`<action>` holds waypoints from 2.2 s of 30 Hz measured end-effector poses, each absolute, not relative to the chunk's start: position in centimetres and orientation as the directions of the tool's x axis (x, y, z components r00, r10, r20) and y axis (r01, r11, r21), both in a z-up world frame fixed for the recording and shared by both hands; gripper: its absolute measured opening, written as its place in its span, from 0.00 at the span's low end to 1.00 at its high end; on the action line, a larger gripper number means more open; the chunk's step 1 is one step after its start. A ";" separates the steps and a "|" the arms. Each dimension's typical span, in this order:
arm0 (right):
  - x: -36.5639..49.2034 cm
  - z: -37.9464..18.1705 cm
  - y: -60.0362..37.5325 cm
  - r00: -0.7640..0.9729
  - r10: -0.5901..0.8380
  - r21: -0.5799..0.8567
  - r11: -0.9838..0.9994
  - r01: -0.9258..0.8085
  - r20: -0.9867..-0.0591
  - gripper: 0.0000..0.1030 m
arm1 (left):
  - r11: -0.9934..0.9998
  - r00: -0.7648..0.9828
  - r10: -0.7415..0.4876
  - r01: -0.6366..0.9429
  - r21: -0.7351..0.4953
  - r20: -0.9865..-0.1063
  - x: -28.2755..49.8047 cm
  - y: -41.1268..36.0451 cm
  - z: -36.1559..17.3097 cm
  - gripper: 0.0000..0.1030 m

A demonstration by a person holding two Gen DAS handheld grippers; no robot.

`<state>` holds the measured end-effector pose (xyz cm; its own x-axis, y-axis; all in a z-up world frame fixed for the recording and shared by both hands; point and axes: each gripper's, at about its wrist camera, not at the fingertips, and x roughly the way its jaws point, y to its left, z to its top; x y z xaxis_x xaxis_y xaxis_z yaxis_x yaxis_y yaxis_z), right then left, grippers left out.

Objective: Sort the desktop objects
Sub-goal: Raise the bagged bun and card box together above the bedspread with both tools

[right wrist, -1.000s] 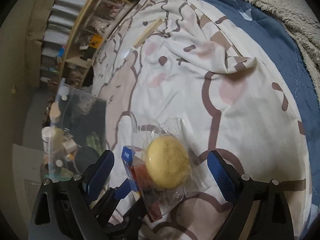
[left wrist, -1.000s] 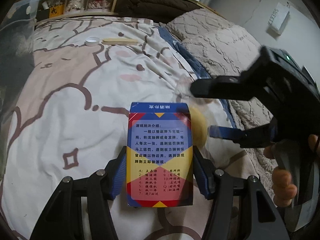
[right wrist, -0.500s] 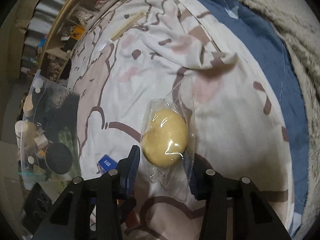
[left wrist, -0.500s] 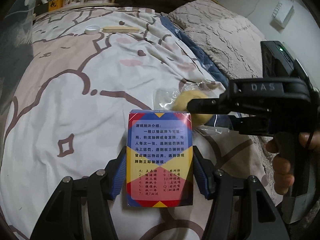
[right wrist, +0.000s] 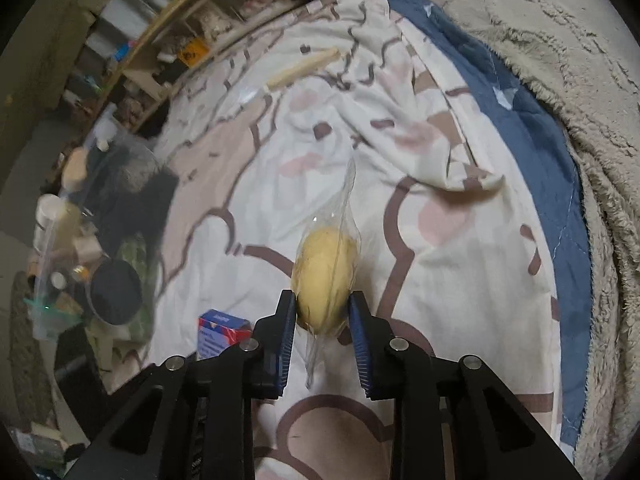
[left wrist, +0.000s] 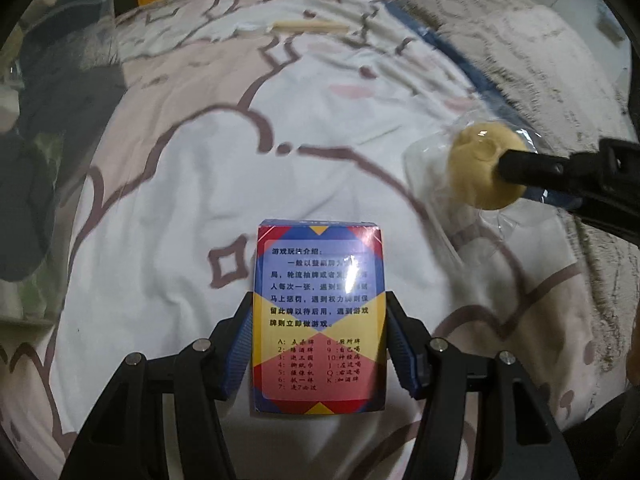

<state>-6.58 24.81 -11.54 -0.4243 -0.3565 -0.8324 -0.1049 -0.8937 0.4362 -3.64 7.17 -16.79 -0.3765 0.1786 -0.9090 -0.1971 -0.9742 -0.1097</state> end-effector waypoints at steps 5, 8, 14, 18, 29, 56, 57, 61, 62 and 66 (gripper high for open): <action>-7.2 -12.2 25.8 -0.431 -0.369 0.474 -0.866 -0.163 -0.823 0.28 | -0.975 -0.366 0.206 -0.158 -0.158 -0.907 -4.0 6.5 -17.3 0.58; -7.5 -12.4 26.1 -0.441 -0.376 0.493 -0.850 -0.185 -0.815 0.28 | -0.969 -0.357 0.247 -0.118 -0.219 -0.901 -4.3 5.8 -17.4 0.58; -8.0 -12.8 26.6 -0.444 -0.401 0.531 -0.818 -0.220 -0.801 0.30 | -0.968 -0.358 0.249 -0.112 -0.223 -0.900 -4.3 5.9 -17.3 0.60; -8.0 -12.5 26.3 -0.443 -0.414 0.541 -0.815 -0.210 -0.795 0.31 | -0.968 -0.358 0.249 -0.112 -0.223 -0.900 -4.4 6.0 -17.3 0.60; -9.0 -11.9 24.7 -0.457 -0.368 0.479 -0.864 -0.155 -0.810 0.67 | -0.969 -0.358 0.242 -0.125 -0.211 -0.902 -4.4 6.2 -17.4 0.63; -11.6 -12.1 22.9 -0.472 -0.308 0.391 -0.916 -0.086 -0.826 0.34 | -0.977 -0.326 0.203 -0.131 -0.169 -0.923 -4.1 7.1 -17.6 0.63; -11.6 -12.2 22.9 -0.472 -0.306 0.390 -0.917 -0.088 -0.827 0.35 | -0.978 -0.327 0.198 -0.134 -0.162 -0.924 -4.1 7.1 -17.6 0.63; -11.7 -12.3 22.9 -0.462 -0.287 0.367 -0.926 -0.092 -0.839 0.35 | -0.980 -0.330 0.177 -0.143 -0.136 -0.927 -4.1 7.4 -17.7 0.63; -11.8 -12.3 22.8 -0.460 -0.281 0.359 -0.929 -0.090 -0.842 0.35 | -0.981 -0.331 0.167 -0.145 -0.125 -0.929 -4.0 7.5 -17.7 0.63; -12.0 -12.7 23.3 -0.456 -0.297 0.383 -0.917 -0.107 -0.839 0.35 | -0.985 -0.340 0.138 -0.148 -0.092 -0.930 -4.0 7.8 -18.0 0.63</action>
<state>-11.99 23.32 -12.72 -0.4563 -0.2971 -0.8387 -0.1072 -0.9174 0.3833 -4.05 7.83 -17.98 -0.3404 0.1382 -0.9301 -0.1481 -0.9847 -0.0921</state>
